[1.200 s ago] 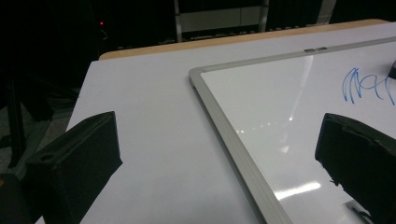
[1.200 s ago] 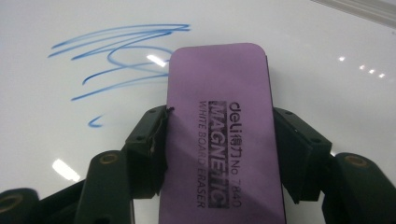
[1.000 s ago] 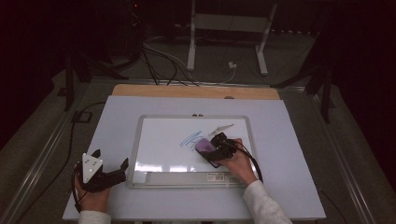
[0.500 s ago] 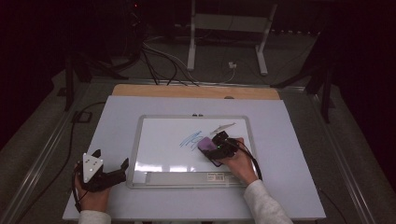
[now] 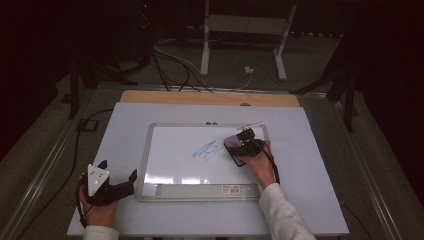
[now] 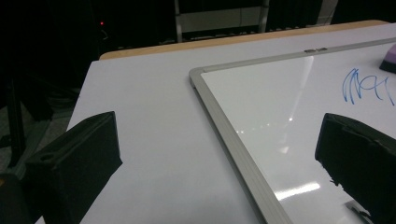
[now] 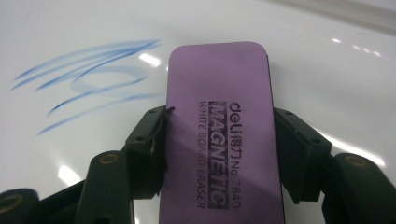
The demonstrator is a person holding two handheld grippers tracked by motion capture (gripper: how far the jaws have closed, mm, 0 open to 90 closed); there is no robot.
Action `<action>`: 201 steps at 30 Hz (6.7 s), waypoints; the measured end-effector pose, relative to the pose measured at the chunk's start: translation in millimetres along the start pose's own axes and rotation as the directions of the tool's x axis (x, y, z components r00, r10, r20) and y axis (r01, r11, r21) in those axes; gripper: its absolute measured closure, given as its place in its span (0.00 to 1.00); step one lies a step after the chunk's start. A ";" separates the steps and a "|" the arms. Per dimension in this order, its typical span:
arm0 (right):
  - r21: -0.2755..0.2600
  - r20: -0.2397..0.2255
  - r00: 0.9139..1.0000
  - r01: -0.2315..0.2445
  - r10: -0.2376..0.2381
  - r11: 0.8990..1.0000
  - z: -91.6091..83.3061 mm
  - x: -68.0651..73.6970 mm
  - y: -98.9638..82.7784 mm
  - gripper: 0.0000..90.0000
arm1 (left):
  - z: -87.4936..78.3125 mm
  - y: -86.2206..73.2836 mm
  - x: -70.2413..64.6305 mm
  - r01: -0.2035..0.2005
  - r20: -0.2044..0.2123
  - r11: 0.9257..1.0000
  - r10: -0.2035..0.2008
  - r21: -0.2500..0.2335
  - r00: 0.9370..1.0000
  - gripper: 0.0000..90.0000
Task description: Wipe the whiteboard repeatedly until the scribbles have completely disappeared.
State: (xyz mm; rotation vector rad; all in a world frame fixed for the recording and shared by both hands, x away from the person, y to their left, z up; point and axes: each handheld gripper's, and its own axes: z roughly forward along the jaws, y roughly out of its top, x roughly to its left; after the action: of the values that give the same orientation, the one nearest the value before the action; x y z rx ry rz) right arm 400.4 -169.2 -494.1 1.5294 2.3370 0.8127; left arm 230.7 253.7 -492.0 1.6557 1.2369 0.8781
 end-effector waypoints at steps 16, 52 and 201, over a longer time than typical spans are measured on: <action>0.012 -0.160 0.965 0.214 -0.209 0.977 0.7 34.3 -4.9 0.45 | 0.1 -0.2 -0.3 -0.001 -0.001 1.000 0.001 0.000 1.000 0.01; 0.028 -0.241 0.905 0.368 -0.351 0.929 0.9 82.5 -9.4 0.45 | 0.5 0.0 -1.1 -0.002 -0.001 1.000 0.002 0.002 1.000 0.01; 0.009 0.145 0.989 -0.037 0.035 0.999 30.5 35.8 34.7 0.45 | -0.9 -0.9 1.5 0.004 0.005 1.000 -0.004 0.002 1.000 0.01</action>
State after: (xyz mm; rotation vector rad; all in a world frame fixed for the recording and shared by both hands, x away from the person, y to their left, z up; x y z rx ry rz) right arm 426.3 -116.8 -495.8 1.5838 2.2195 0.6724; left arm 230.0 255.5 -492.4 1.6555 1.2373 0.8702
